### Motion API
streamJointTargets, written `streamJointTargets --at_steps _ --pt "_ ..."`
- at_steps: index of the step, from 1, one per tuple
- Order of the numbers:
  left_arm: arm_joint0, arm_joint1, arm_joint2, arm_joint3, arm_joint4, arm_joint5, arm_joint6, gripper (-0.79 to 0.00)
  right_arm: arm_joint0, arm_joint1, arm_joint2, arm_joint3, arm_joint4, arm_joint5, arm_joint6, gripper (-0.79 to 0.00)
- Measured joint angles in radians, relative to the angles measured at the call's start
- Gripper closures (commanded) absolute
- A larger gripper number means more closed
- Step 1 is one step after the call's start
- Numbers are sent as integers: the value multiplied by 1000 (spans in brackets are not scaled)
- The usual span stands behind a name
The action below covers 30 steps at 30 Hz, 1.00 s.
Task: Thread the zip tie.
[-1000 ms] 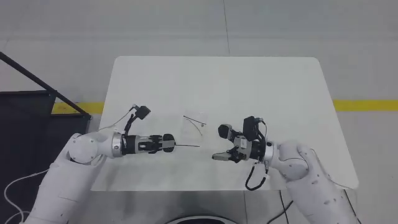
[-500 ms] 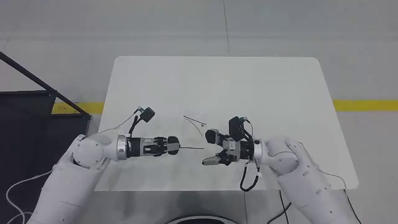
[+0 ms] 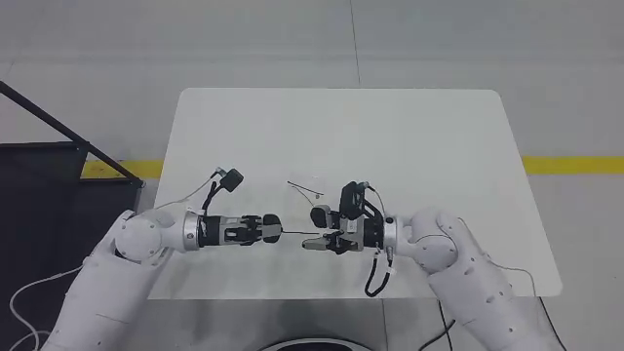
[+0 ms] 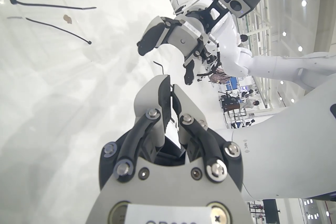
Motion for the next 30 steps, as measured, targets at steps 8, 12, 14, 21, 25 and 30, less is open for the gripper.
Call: streamJointTargets --at_steps 8,12,14,21,25,30 --pt "-5 3 8 5 0 1 4 0 4 1 -16 -5 -16 17 -6 -332" --pt "-7 4 12 6 1 1 4 0 8 1 -22 -3 -20 24 -5 -317" --pt "-9 5 14 7 1 1 5 0 11 1 -26 -3 -21 26 -4 -314" --pt "-12 7 21 9 1 0 11 0 16 1 -38 -5 -24 32 -4 -225" --pt "-14 9 24 11 -2 0 12 0 19 2 -43 -4 -26 34 -5 -185" --pt "-16 10 28 13 -3 -1 13 0 25 2 -49 -1 -25 37 -7 -154"
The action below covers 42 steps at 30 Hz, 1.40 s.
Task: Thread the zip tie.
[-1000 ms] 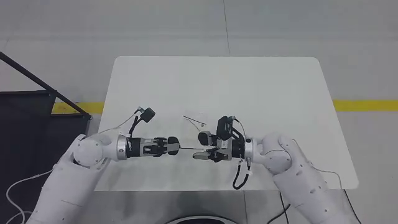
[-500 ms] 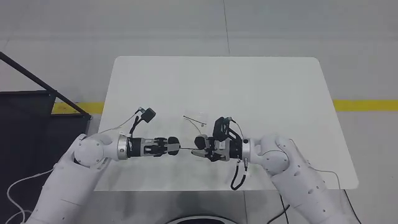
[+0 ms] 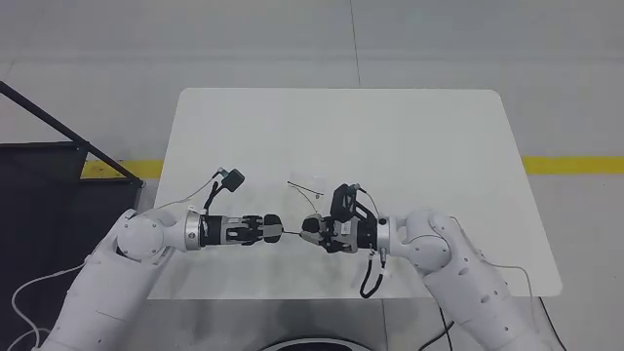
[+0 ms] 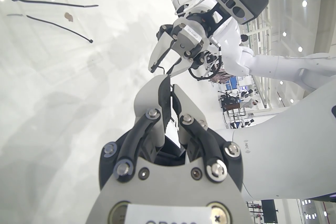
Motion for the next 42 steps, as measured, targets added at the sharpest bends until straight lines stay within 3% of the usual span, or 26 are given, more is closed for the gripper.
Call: streamJointTargets --at_steps 22,26,28,39,40,41,42 --pt "-7 7 13 5 -6 -6 8 0 24 -2 -37 8 9 14 12 -169" --pt "-8 8 14 7 -8 -8 9 0 30 -3 -43 12 14 19 15 -102" --pt "-8 9 14 8 -9 -9 9 0 32 -4 -46 14 14 19 16 0" --pt "-11 12 20 11 -10 -8 11 -12 38 -3 -52 19 14 19 10 0" --pt "-11 13 20 12 -11 -8 12 -219 39 -3 -53 20 14 19 10 0" --pt "-11 13 20 12 -13 -8 14 -366 39 -3 -53 20 14 19 9 0" --pt "-11 13 20 13 -17 -8 20 -579 39 -3 -53 21 14 19 8 0"
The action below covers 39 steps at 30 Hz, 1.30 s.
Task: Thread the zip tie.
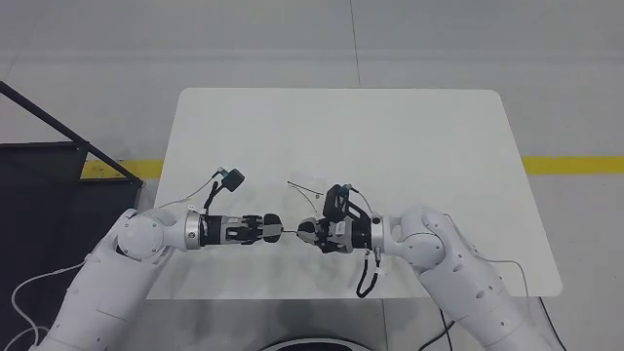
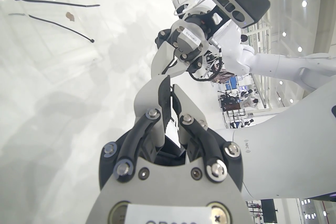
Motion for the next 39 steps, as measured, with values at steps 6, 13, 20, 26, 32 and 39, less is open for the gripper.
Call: streamJointTargets --at_steps 6,13,20,26,32,39 --pt "2 2 -11 4 -22 7 26 -785 1 1 2 5 2 0 -5 0" --pt "11 8 -50 19 -65 1 45 -785 3 3 5 9 5 5 -5 0" --pt "41 21 -125 51 -122 -19 36 -785 -2 9 22 -4 13 14 3 0" --pt "69 31 -168 85 -137 -28 13 -785 -10 13 32 -12 19 24 4 0" --pt "71 31 -170 86 -137 -28 12 -785 -10 13 32 -12 19 23 4 0" --pt "85 26 -156 37 -142 -34 65 -785 -25 6 18 -40 21 67 -53 0"
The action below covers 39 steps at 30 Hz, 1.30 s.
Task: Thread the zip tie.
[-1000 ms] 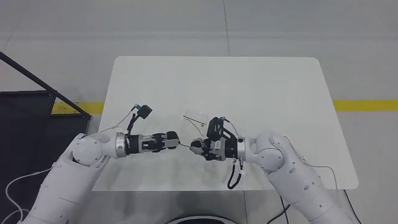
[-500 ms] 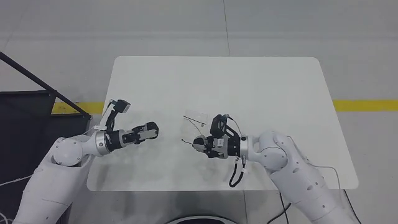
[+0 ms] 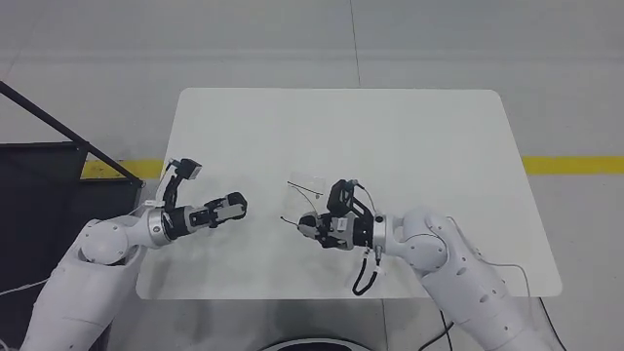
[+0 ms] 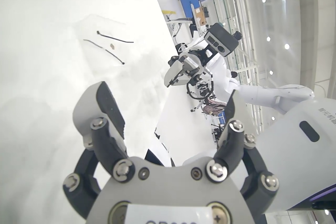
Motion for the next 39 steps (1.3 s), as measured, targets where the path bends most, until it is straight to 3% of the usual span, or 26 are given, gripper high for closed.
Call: streamJointTargets --at_steps 13,25,29,35,39 --pt "64 -32 68 -69 142 -236 275 -785 13 -29 -22 76 162 20 -126 0" --pt "65 -34 67 -70 158 -229 291 -785 -1 -31 -18 68 183 52 -140 0" --pt "54 -49 87 -85 283 -207 428 -785 -1 -37 -23 81 275 49 -125 0" --pt "3 -76 168 -48 376 -316 543 -785 8 -44 -23 101 366 43 -101 0" --pt "-35 -92 202 1 416 -351 599 -662 20 -47 -25 116 402 31 -66 0"
